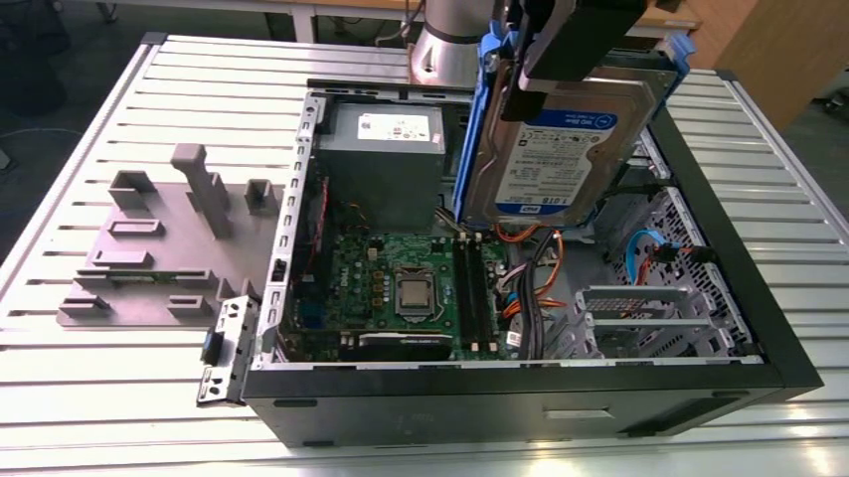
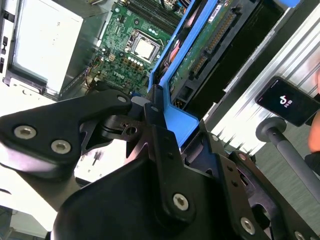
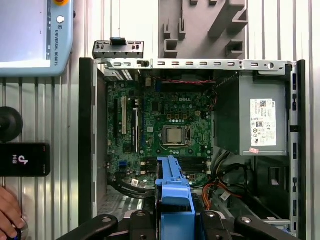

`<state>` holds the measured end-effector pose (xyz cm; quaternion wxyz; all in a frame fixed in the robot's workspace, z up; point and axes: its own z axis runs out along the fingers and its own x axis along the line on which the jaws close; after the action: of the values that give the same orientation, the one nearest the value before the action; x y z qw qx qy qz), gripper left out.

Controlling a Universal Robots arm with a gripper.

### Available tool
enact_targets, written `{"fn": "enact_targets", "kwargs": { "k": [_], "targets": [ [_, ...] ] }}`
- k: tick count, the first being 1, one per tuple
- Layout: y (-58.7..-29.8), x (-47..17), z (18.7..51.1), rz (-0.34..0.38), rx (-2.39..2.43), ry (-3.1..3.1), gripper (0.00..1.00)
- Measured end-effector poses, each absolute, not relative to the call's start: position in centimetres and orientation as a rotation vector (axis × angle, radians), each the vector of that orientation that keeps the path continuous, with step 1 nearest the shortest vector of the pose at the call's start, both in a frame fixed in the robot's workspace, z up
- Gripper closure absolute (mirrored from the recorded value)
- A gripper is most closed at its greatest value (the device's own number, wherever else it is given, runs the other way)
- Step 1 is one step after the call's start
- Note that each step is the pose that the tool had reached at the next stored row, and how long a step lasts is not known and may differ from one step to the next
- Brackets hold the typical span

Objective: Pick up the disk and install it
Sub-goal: 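Pick up the disk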

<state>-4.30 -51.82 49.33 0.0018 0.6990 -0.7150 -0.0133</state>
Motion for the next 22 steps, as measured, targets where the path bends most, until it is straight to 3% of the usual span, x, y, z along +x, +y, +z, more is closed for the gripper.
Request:
{"fn": "enact_targets", "kwargs": {
  "k": [22],
  "targets": [
    [-52.35,-3.59,49.2,-0.042,2.193,-2.244,0.64]
  ]
}}
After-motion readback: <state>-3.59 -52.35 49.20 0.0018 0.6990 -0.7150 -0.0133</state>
